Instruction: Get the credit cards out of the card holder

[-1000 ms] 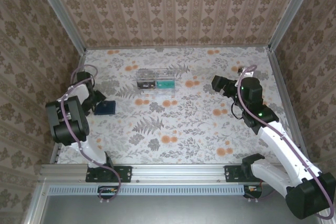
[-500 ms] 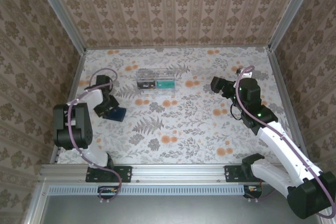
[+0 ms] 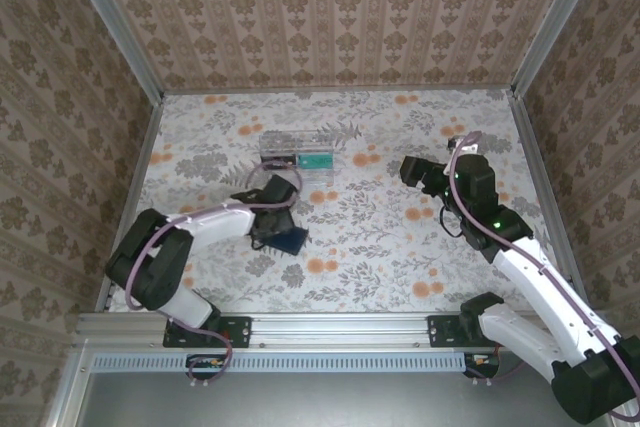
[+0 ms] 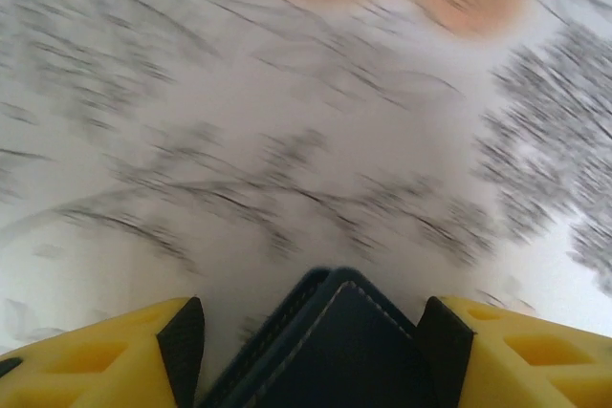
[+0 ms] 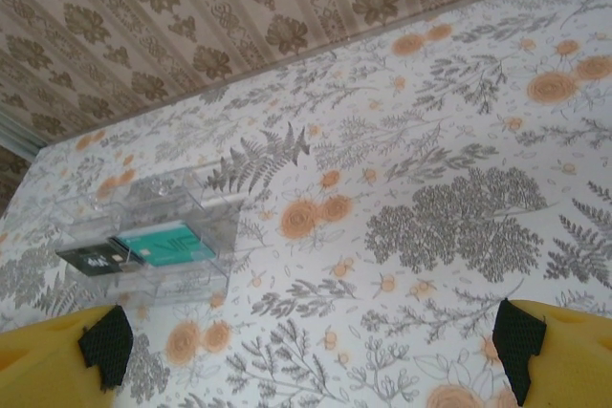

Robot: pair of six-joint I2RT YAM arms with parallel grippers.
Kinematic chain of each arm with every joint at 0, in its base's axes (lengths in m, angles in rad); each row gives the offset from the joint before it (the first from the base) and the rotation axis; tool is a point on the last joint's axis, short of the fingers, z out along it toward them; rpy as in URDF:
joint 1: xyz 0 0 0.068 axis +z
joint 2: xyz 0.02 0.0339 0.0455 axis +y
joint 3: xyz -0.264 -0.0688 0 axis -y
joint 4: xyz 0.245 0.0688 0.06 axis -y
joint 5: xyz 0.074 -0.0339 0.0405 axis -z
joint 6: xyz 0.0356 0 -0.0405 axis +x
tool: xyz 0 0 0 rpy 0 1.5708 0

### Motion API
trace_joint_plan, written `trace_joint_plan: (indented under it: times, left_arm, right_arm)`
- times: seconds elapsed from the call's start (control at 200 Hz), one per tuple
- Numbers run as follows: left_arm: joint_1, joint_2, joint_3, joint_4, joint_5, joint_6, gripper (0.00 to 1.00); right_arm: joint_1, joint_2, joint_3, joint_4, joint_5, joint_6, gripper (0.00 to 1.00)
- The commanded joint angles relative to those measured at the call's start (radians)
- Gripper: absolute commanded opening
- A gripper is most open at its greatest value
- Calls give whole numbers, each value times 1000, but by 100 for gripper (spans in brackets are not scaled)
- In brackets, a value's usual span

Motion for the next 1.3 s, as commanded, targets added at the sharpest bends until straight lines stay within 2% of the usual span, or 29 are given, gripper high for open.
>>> trace_joint_plan:
  times: [0.0, 0.11, 0.2, 0.34, 0.4, 0.475, 0.65, 0.845, 0.91, 0.94, 1.105, 1.295]
  left_arm:
    - [-97, 78, 64, 28, 1, -91, 66]
    - [-151, 111, 142, 25, -15, -73, 66]
    - [-155, 79, 154, 31, -21, -59, 70]
    - [-148, -58, 125, 9, -70, -26, 81]
    - [-135, -138, 87, -8, -87, -26, 92]
    - [-123, -260, 24, -20, -116, -21, 100]
    - [-106, -555, -126, -75, -186, -4, 100]
    - [-92, -815, -244, -127, -212, -6, 100]
    - [-92, -874, -273, -129, -214, -6, 100]
    - [-90, -895, -282, -135, -217, -9, 100]
    - [-83, -943, -309, -161, -222, -14, 100]
    - [-73, -946, -308, -172, -226, -11, 100]
  right_arm:
    - [16, -23, 44, -108, 28, -2, 100]
    - [34, -38, 50, -141, 4, -22, 100]
    - [62, -31, 68, -173, -3, -27, 100]
    - [137, 10, 88, -184, -7, -75, 100]
    - [180, 48, 104, -194, 5, -97, 100]
    - [235, 107, 132, -203, 11, -139, 100]
    - [392, 290, 214, -231, 47, -217, 87]
    - [547, 556, 330, -259, 85, -294, 65]
    - [580, 640, 360, -259, 88, -320, 46]
    - [591, 676, 374, -263, 93, -327, 43]
    - [636, 825, 438, -255, 121, -366, 46]
    - [655, 956, 508, -253, 129, -398, 45]
